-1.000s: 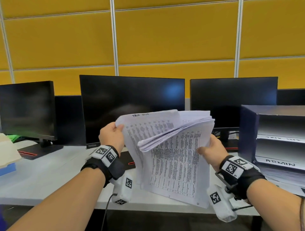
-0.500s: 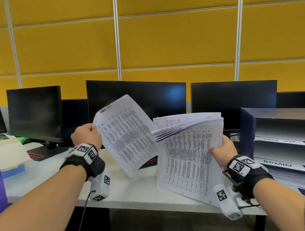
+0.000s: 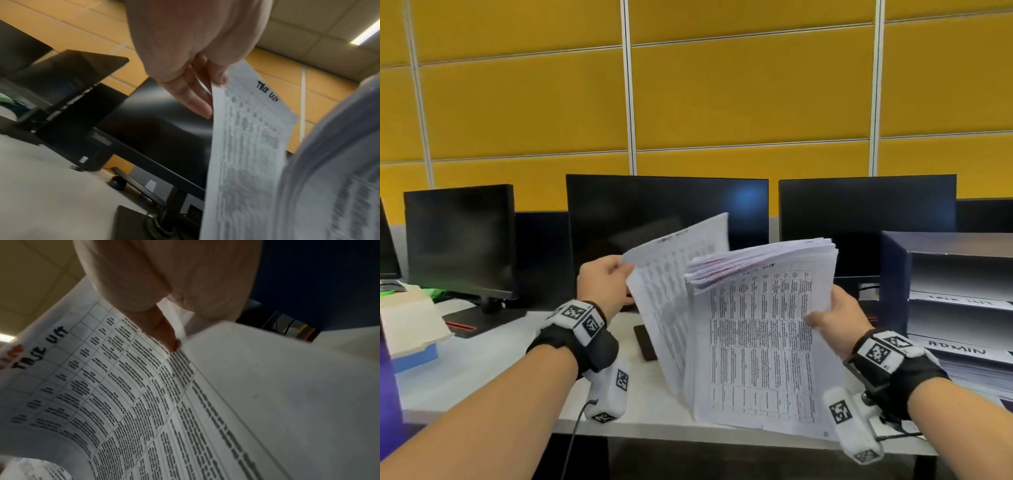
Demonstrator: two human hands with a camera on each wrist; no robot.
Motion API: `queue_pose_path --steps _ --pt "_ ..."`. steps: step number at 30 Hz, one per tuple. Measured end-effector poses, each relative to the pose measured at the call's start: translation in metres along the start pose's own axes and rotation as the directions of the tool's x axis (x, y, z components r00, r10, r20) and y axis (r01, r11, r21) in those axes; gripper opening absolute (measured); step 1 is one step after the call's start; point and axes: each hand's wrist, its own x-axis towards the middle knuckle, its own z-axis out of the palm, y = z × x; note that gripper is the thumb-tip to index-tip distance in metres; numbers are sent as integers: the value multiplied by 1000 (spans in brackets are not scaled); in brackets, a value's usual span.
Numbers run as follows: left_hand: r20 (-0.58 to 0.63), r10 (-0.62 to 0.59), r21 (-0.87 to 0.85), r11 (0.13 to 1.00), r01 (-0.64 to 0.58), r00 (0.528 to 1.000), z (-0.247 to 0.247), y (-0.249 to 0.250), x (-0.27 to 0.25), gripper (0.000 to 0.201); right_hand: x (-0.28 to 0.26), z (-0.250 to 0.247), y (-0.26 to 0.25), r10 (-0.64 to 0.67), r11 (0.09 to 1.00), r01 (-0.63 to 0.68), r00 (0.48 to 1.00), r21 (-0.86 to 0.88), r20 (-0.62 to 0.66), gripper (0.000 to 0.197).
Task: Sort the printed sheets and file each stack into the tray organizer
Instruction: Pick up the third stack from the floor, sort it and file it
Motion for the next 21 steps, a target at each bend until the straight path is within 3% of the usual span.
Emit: queue_pose_path --steps 6,10,13,19,21 --pt "259 15 -30 1000 -8 966 45 7 -12 24 5 14 -2 1 1000 -1 999 16 42 49" --pt "387 -75 -169 974 150 919 61 0 -16 36 6 17 -2 32 999 -35 996 39 80 50" --pt "448 -134 -193 951 242 884 69 -7 -22 32 10 17 6 52 997 -56 996 46 75 48" --pt "537 -92 -21 992 122 839 74 -15 -32 35 13 20 20 59 997 -58 998 47 -12 42" --pt "454 -6 -55 998 35 891 76 -11 -34 18 11 24 13 14 998 -12 999 64 -42 40"
